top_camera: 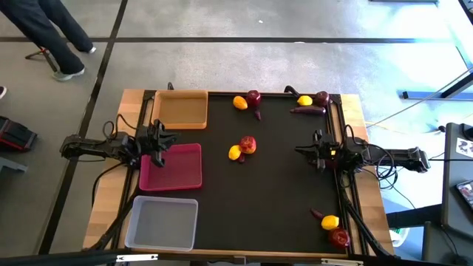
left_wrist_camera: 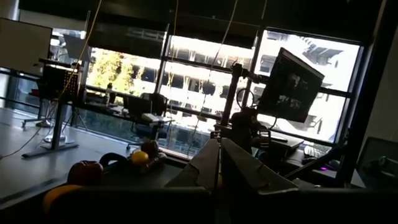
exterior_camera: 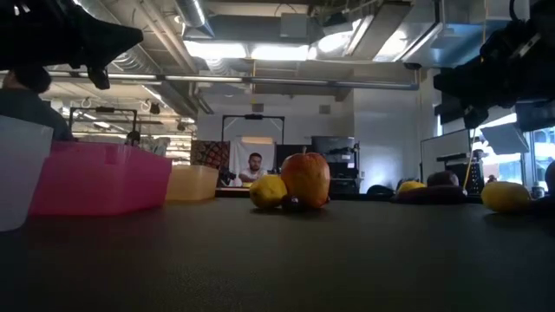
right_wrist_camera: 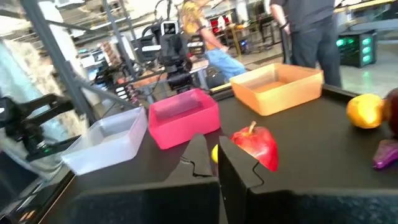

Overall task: Sort produce into baskets
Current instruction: Put the middle left apple into the orange bin

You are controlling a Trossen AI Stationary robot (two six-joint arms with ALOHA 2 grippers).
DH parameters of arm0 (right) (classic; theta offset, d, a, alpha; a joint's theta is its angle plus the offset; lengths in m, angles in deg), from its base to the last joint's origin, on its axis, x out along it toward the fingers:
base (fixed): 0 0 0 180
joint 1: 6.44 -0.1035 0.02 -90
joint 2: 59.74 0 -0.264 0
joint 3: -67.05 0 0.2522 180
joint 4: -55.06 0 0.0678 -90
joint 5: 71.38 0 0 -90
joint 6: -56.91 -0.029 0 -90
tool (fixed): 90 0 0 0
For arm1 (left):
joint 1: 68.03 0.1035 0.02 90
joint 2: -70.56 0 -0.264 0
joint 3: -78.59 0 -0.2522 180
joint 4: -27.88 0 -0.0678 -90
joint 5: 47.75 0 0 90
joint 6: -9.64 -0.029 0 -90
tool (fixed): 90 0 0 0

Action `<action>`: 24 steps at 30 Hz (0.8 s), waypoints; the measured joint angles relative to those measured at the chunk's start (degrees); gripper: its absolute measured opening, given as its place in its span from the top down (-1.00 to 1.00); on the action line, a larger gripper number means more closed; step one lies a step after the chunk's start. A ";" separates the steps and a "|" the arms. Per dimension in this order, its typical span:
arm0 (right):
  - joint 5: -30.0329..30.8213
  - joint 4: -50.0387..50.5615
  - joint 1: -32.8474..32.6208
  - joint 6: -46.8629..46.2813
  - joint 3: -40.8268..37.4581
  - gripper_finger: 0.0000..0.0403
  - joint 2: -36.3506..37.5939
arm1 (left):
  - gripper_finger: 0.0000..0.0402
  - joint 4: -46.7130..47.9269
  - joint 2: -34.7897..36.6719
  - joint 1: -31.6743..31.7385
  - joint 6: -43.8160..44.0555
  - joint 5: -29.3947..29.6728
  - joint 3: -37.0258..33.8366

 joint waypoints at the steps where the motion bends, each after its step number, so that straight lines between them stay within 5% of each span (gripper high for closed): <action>1: 0.95 -0.47 0.00 -0.02 0.00 1.00 0.00 | 0.92 0.03 -0.16 0.00 0.01 0.00 0.00; 14: 8.91 -5.99 0.00 5.50 0.00 1.00 0.00 | 0.92 -6.10 -8.08 1.37 0.23 5.78 0.81; 19: 18.26 -8.01 0.01 6.14 0.00 1.00 -0.18 | 0.92 -6.15 -14.70 5.62 2.70 6.04 5.05; 24: 17.89 -7.74 0.02 8.19 0.00 1.00 -0.26 | 0.92 -6.24 -22.71 9.21 1.16 5.85 10.41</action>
